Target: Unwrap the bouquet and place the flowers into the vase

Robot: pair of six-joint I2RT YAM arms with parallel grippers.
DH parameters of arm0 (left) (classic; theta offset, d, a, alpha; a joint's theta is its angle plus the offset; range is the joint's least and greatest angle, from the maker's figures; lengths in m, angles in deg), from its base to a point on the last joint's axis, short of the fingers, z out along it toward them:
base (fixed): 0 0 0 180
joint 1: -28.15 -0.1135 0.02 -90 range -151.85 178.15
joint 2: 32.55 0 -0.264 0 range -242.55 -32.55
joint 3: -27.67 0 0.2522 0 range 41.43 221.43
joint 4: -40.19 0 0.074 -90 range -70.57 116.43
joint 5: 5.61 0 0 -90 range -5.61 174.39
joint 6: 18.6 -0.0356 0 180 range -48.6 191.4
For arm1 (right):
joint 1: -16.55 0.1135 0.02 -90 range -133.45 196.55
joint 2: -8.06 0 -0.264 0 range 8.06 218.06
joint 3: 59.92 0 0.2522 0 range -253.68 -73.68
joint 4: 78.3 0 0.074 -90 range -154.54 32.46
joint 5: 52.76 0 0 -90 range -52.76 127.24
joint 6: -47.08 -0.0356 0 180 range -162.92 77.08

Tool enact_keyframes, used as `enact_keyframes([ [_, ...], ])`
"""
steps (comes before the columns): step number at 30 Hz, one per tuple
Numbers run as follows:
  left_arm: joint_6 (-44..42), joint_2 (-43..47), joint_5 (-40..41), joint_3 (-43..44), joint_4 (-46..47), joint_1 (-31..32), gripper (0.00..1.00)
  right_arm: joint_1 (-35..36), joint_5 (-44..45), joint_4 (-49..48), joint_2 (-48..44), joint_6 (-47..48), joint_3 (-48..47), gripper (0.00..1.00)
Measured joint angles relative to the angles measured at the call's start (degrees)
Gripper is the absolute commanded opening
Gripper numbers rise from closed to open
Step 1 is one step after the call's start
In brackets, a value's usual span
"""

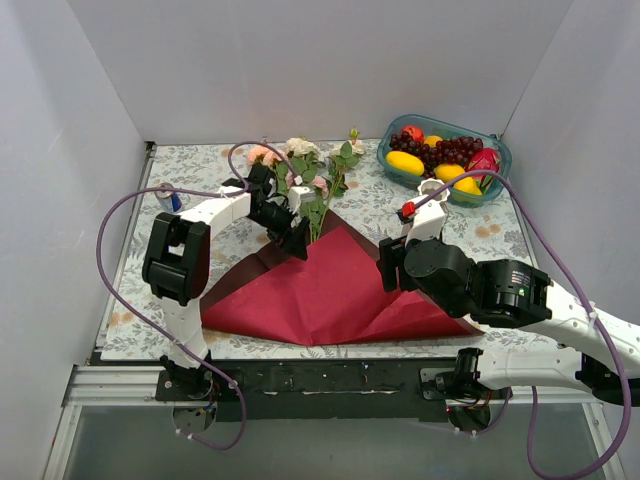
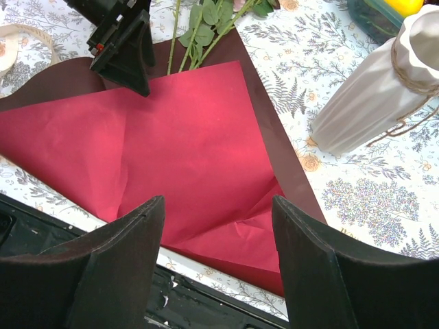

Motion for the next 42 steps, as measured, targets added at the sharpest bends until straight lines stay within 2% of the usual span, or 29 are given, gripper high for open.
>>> enact_keyframes([
  [5,-1.42,-1.36,-1.09,-0.72,-1.70,-1.33,0.83,0.00,0.09,0.24,-0.20,-0.20,0.00,0.71],
  [9,-1.92,-1.36,-1.81,-1.44,-1.64,-1.27,0.75,0.00,0.22,0.24,-0.22,-0.20,0.00,0.71],
  [16,-2.25,-1.55,-2.21,-2.86,-0.96,-1.16,0.74,0.00,0.20,0.24,-0.22,-0.20,0.02,0.71],
  [18,-2.32,-1.75,-2.21,-3.28,-0.70,-1.16,0.71,0.00,0.20,0.24,-0.22,-0.20,0.02,0.71],
  [22,-2.34,-1.92,-2.38,-3.56,-0.22,-1.16,0.49,0.00,0.17,0.22,-0.22,-0.22,0.09,0.70],
  [23,-2.36,-1.92,-2.58,-3.56,-0.04,-1.16,0.37,0.00,0.17,0.22,-0.22,-0.22,0.11,0.70],
  [26,-2.60,-1.99,-2.99,-3.56,0.24,-1.16,0.16,0.00,0.15,0.20,-0.22,-0.28,0.13,0.70],
  [33,-4.11,-2.08,-3.63,-3.56,0.07,-0.94,0.11,0.02,-0.04,0.13,-0.17,-0.42,0.26,0.69],
  [35,-4.33,-2.19,-3.78,-3.56,-0.02,-0.94,0.08,0.02,-0.07,0.11,-0.17,-0.46,0.55,0.69],
  [36,-4.37,-2.29,-3.89,-3.56,-0.11,-0.94,0.00,0.02,-0.07,0.04,-0.17,-0.48,0.76,0.69],
  [42,-4.94,-2.51,-4.55,-3.28,-2.12,-0.92,0.00,0.02,-0.35,0.04,-0.20,-0.87,1.11,0.68],
])
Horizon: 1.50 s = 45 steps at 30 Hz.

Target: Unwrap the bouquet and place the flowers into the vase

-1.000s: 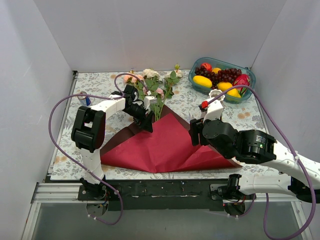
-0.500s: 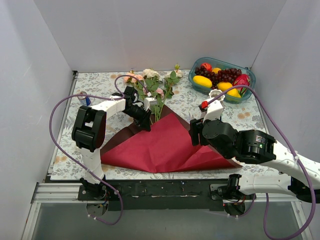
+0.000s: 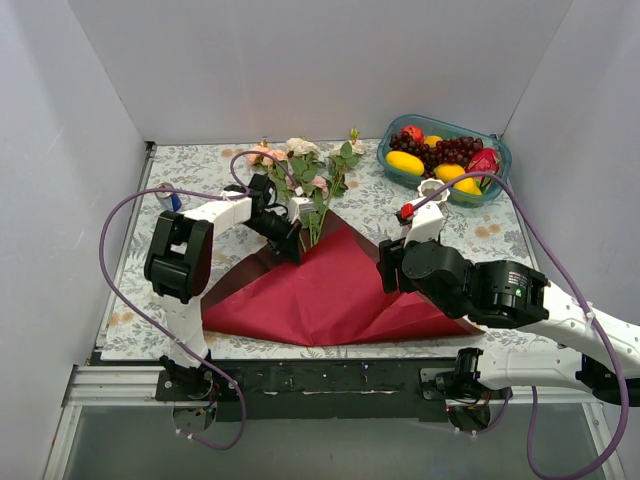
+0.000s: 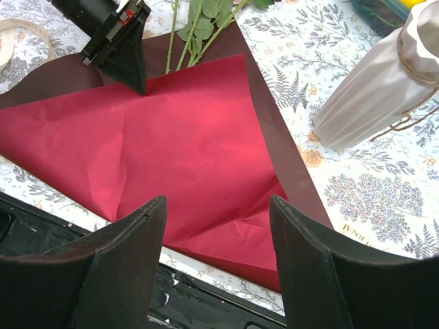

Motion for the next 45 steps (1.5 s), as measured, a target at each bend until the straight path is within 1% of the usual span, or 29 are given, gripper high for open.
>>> enact_keyframes([
  [5,-0.98,3.04,-0.42,0.15,-3.26,0.61,0.00,0.00,0.11,0.04,0.00,-0.15,-0.02,0.68],
  [15,-3.37,22.23,-2.97,-2.38,-7.80,4.79,0.00,0.00,1.03,0.70,0.24,0.96,-2.21,0.68],
  [19,-5.55,25.11,-4.79,-4.20,-9.79,5.57,0.00,0.00,1.62,1.60,0.94,1.66,-4.39,0.68],
  [27,-13.35,31.87,-6.95,-12.57,-15.72,7.41,0.00,0.09,2.58,2.56,0.96,2.56,-7.82,0.69],
  [36,-18.62,37.16,-10.21,-11.82,-22.56,8.92,0.00,0.15,2.73,2.38,2.49,3.41,-7.56,0.70],
  [43,-22.40,43.82,-13.16,-12.13,-27.67,9.42,0.00,0.26,1.18,-1.29,4.94,3.93,-3.39,0.70],
  [45,-23.26,46.07,-13.64,-12.92,-28.50,9.55,0.02,0.26,0.22,-2.47,5.81,3.93,-2.38,0.70],
])
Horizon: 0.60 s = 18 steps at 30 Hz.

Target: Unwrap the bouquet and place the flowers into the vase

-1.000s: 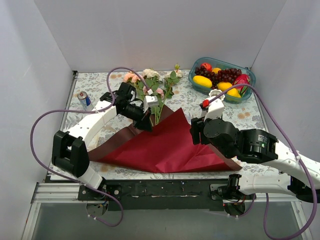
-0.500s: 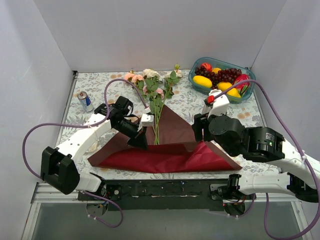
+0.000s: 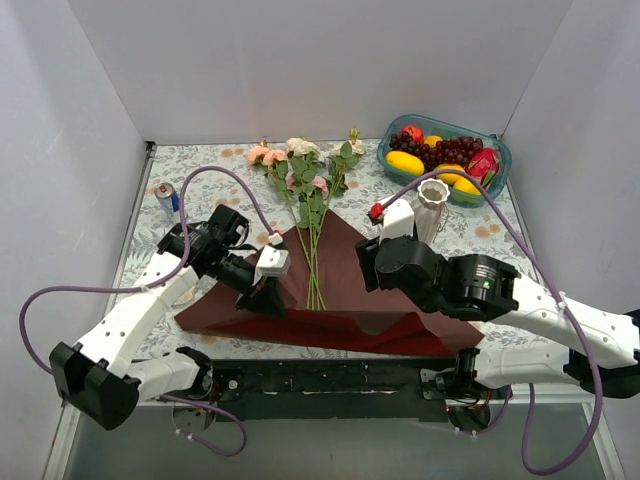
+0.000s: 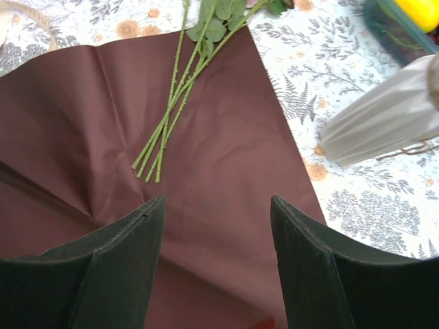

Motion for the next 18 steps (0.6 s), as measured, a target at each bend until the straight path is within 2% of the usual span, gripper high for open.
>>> enact_keyframes([
  [1,-0.76,1.11,-0.33,-0.46,-0.61,0.04,0.15,0.00,-0.61,-0.66,0.50,0.00,0.35,0.70],
  [2,-1.36,2.08,-0.63,-0.87,-1.14,0.11,0.23,0.00,-1.27,-1.29,1.09,-0.02,0.59,0.70],
  [4,-2.27,3.76,-1.01,-1.66,-1.73,0.26,0.35,0.04,-2.49,-2.80,2.12,-0.09,1.11,0.69],
  [8,-2.16,7.69,-1.36,-2.82,-2.45,0.33,0.52,0.72,-4.55,-5.73,2.82,-0.42,3.37,0.69],
  [13,-0.04,12.79,-2.23,-2.58,-2.71,0.42,0.56,3.48,-6.16,-7.76,3.08,-2.29,6.73,0.69],
  [18,4.55,15.08,-1.84,1.46,-2.47,0.57,0.58,10.08,-6.36,-8.33,3.10,-6.45,9.92,0.69],
])
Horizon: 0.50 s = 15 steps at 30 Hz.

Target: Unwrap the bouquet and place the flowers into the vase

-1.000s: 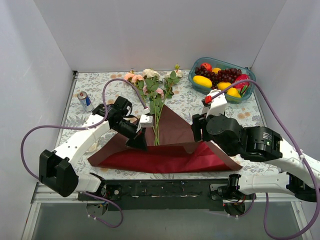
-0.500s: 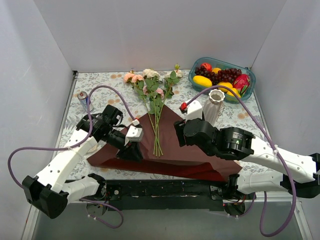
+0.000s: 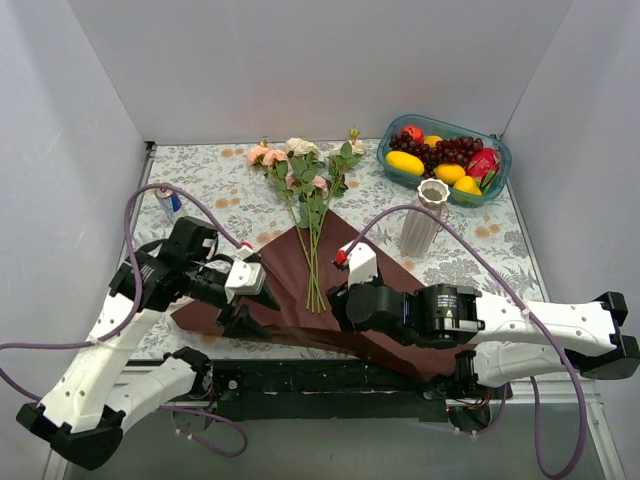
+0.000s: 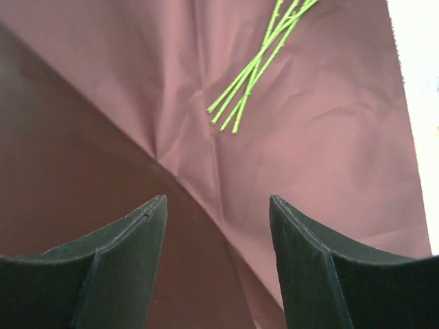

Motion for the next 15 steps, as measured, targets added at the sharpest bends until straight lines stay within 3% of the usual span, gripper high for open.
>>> enact_keyframes([
  [2,3.67,1.14,0.68,1.55,2.12,0.00,0.62,2.84,0.37,0.17,0.07,-1.88,0.63,0.69],
  [4,11.91,3.26,4.63,2.05,8.33,0.02,0.77,6.16,1.07,0.48,0.33,-4.37,0.83,0.68],
  [9,29.00,7.67,18.88,2.05,24.87,0.09,0.95,14.93,3.54,1.99,2.34,-10.93,0.79,0.69],
  [15,40.54,6.34,28.48,1.20,33.48,-0.07,0.98,23.58,6.75,8.39,7.63,-18.21,-2.60,0.69],
])
